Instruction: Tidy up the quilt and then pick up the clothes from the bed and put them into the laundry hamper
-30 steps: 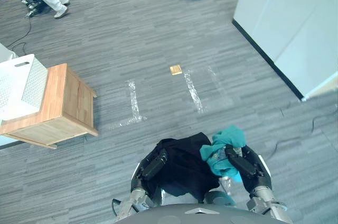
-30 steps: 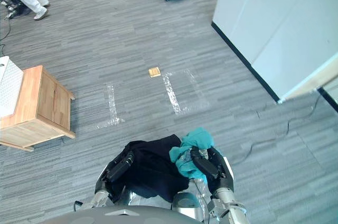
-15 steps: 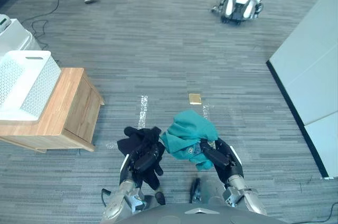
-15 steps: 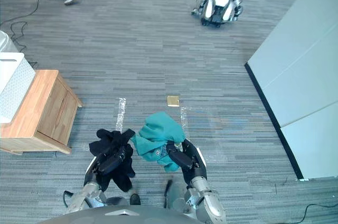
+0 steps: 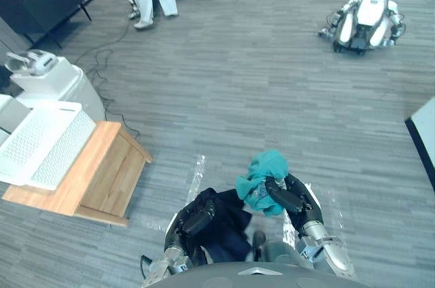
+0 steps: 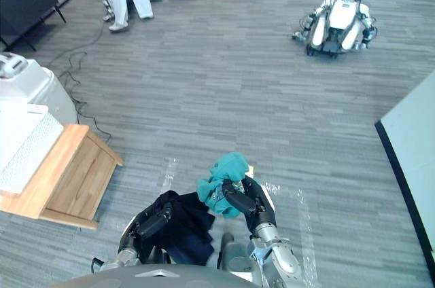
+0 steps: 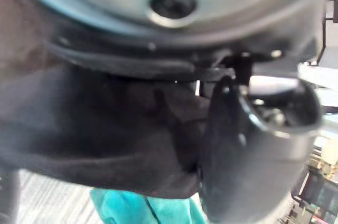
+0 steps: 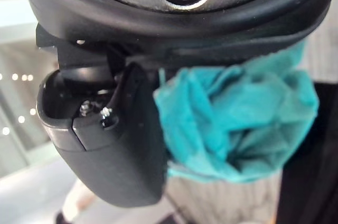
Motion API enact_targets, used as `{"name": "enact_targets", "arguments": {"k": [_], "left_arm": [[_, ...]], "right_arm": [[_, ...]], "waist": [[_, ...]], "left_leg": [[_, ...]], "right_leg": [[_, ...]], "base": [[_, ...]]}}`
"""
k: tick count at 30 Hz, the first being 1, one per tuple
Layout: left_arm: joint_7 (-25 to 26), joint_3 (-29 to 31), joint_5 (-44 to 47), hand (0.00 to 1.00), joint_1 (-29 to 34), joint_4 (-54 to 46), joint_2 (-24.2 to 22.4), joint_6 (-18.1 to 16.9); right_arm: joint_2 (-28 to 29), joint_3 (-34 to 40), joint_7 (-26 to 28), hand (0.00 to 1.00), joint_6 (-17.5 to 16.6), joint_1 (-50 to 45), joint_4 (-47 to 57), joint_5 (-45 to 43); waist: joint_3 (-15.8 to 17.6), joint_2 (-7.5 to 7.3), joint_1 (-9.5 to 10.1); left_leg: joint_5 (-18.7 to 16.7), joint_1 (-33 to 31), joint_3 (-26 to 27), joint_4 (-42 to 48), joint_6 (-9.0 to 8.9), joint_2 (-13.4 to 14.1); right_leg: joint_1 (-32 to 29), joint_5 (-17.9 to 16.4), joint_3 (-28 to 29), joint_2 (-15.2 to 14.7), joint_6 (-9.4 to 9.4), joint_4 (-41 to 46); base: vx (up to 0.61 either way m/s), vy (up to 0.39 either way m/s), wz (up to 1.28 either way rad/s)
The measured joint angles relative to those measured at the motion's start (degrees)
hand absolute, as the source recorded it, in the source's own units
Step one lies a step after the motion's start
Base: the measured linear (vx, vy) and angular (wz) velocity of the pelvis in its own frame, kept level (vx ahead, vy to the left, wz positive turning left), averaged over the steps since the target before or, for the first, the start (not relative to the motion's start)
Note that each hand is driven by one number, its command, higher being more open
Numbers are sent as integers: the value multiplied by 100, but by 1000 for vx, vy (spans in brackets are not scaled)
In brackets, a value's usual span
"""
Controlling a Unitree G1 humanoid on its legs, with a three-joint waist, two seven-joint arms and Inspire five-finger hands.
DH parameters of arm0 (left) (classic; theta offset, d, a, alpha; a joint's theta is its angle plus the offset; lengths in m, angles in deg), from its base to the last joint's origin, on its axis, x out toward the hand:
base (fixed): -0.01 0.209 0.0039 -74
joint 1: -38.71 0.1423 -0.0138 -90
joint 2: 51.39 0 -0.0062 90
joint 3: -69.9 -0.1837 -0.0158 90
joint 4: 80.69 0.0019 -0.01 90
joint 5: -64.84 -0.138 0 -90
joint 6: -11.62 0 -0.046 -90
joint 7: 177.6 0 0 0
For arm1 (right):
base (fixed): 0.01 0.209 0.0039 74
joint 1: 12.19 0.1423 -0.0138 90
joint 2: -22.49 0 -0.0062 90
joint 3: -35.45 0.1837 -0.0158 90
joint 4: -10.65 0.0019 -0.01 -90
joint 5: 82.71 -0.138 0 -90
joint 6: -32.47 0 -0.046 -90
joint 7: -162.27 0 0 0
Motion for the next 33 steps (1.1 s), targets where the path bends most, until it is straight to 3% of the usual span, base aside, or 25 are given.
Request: {"name": "enact_targets", "arguments": {"k": [3,4,6,7,8,10,11,12,13,14,15,16,19,21,22,23,24,25,26,28,29,31,33], "left_arm": [[-60,8,-2,0,4,-97,-82,15],[-52,-2,-3,0,50,-212,-150,23],[11,-37,-10,0,63,-368,-294,46],[49,-43,-24,0,62,-471,-380,64],[56,-47,-27,0,68,-513,-397,64],[196,22,-27,0,-24,-527,-335,61],[228,32,-29,0,-36,-526,-308,61],[267,65,-34,0,-54,-523,-252,61],[269,97,-43,0,-107,-516,-138,62],[269,107,-50,0,-156,-509,-87,58],[269,120,-84,0,-282,-399,44,53],[275,131,-89,0,-418,-253,149,49],[280,130,-90,0,-575,-149,274,-72],[272,52,-110,0,-645,-126,378,-74],[261,-53,-214,0,-699,-69,469,-62],[236,-142,-232,0,-679,-9,559,-58],[216,-186,-241,0,-659,18,621,-49],[168,-225,-255,0,-600,86,762,-20],[174,-233,-250,0,-644,235,657,32],[124,-287,-240,0,-488,258,416,96],[105,-298,-239,0,-462,258,387,97],[82,-321,-200,0,-419,258,342,97],[62,-333,-200,0,-385,258,341,98]], "right_arm": [[-19,10,139,0,-4,84,1,250],[-40,12,218,0,-1,88,1,355],[-119,-5,289,0,17,114,1,411],[-159,-25,305,0,27,149,1,412],[-166,-35,308,0,27,160,0,412],[-98,-221,306,0,84,438,-149,485],[-89,-268,307,0,95,496,-150,555],[-83,-351,307,0,122,607,-152,636],[-15,-427,307,0,131,690,-187,636],[35,-443,305,0,131,723,-228,640],[155,-477,279,0,126,820,-395,649],[235,-518,233,0,125,865,-567,652],[317,-565,174,0,111,824,-625,651],[375,-551,82,0,115,753,-585,647],[408,-521,31,0,131,657,-512,645],[481,-488,6,0,163,536,-416,641],[529,-482,-13,0,163,451,-356,636],[643,-492,-16,0,165,341,-303,629],[595,-482,-19,0,209,360,-338,628],[397,-417,-19,0,244,510,-361,619],[371,-405,-9,0,244,582,-368,611],[337,-378,77,0,242,678,-378,589],[338,-373,159,0,241,708,-378,538]], "waist": [[-7,5,106],[-21,-1,100],[-59,13,109],[-88,56,113],[-120,88,124],[-158,-158,188],[-152,-200,201],[-156,-265,235],[-159,-353,214],[-133,-422,170],[-120,-518,89],[-102,-511,38],[-59,-434,-45],[-62,-396,-197],[-69,-396,-299],[-113,-469,-366],[-160,-566,-370],[-273,-838,-329],[-307,-717,-318],[-320,-333,-215],[-345,-244,-195],[-365,-182,-190],[-333,-239,-205]], "left_leg": [[-21,-135,885,-1633,19,-236],[57,-96,1363,-2291,94,-360],[406,10,2169,-3118,406,-500],[826,108,2564,-3550,812,-544],[1032,166,2652,-3720,1066,-553],[847,353,2514,-3923,1121,-866],[806,388,2449,-3915,1119,-894],[703,489,2284,-3904,1055,-938],[633,618,2022,-3912,1005,-1026],[604,708,1844,-3918,989,-1090],[549,880,1466,-3915,973,-1198],[533,1083,1100,-3935,951,-1215],[523,1385,256,-4160,832,-1203],[511,1395,-434,-4226,719,-1187],[511,1380,-895,-4240,628,-1195],[501,1370,-1275,-4241,463,-1263],[482,1371,-1429,-4218,379,-1337],[392,1392,-1646,-4135,217,-1504],[370,1379,-1652,-4061,131,-1400],[365,1373,-1414,-4137,-30,-983],[391,1384,-1412,-4201,-75,-922],[558,1492,-1300,-4463,-146,-828],[622,1576,-1139,-4521,-145,-809]], "right_leg": [[423,-85,-81,61,-55,-373],[575,-107,-245,63,35,-469],[761,-241,-572,81,199,-514],[835,-410,-786,131,322,-467],[867,-532,-856,168,360,-413],[815,-933,-1060,-101,626,208],[779,-998,-1114,-165,715,462],[520,-1130,-1172,-345,868,1375],[69,-1075,-1238,-636,967,2806],[-190,-1070,-1225,-856,928,3540],[-499,-1231,-1166,-1112,698,4593],[-658,-1333,-1046,-1171,528,4926],[-1062,-1404,-522,-1063,409,4276],[-1284,-1329,261,-803,535,3226],[-1300,-1193,843,-651,750,2502],[-1191,-986,1345,-609,1031,1777],[-1124,-831,1510,-660,1115,1470],[-1043,-87,1602,-857,1167,1281],[-959,-137,1398,-824,1114,1313],[-697,-113,1013,-573,955,969],[-651,-99,955,-531,932,890],[-488,-65,789,-433,817,661],[-327,-63,733,-434,811,542]], "base": [[374,-127,2],[475,-83,57],[409,-55,76],[301,-31,69],[369,-14,85],[350,12,65],[352,24,55],[388,20,75],[398,2,90],[389,-65,135],[365,-151,159],[399,-222,180],[267,-240,154],[155,-250,179],[183,-421,202],[187,-460,193],[212,-532,162],[167,-374,109],[203,-380,106],[174,-250,54],[142,-206,29],[126,-153,26],[76,-63,16]]}}
